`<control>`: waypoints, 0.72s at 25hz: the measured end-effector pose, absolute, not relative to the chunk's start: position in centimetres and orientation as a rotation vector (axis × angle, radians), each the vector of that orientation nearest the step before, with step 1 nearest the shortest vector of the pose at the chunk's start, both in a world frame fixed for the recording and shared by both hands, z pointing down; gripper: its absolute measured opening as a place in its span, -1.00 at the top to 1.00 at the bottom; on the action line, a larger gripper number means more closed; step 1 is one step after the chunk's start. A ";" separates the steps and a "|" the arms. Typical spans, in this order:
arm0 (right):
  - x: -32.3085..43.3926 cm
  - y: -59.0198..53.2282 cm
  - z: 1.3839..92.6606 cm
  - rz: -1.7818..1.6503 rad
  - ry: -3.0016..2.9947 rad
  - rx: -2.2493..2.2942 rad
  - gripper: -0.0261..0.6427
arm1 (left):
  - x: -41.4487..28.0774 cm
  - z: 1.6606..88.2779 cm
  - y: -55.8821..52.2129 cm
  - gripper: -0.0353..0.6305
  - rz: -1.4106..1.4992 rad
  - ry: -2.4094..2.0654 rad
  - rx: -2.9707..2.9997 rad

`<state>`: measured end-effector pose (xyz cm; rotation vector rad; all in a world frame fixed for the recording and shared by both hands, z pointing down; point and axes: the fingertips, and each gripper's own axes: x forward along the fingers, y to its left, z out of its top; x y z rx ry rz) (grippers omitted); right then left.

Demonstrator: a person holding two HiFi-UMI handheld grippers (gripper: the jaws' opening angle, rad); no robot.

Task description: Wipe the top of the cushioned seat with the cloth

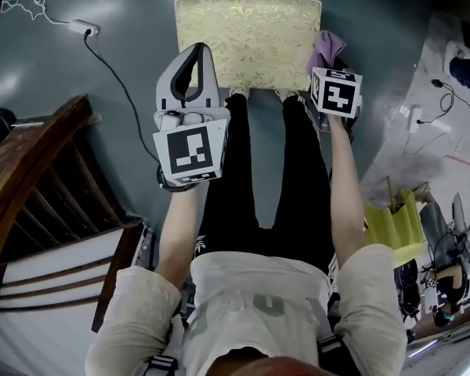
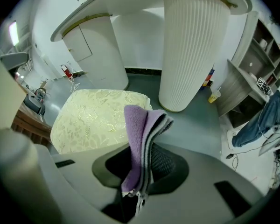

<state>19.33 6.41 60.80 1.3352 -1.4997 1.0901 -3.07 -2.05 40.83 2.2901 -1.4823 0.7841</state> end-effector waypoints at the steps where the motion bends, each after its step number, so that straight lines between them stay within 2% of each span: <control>1: 19.6 6.4 61.0 1.090 -1.492 1.340 0.66 | -3.2 40.9 -2.0 0.92 0.786 -1.484 2.285; 14: 20.7 6.6 62.0 1.096 -1.436 1.359 0.66 | -4.5 41.2 -1.1 0.92 0.831 -1.480 2.269; 18: 19.9 5.5 57.6 1.095 -1.506 1.408 0.66 | -4.6 39.5 -1.5 0.92 0.791 -1.495 2.288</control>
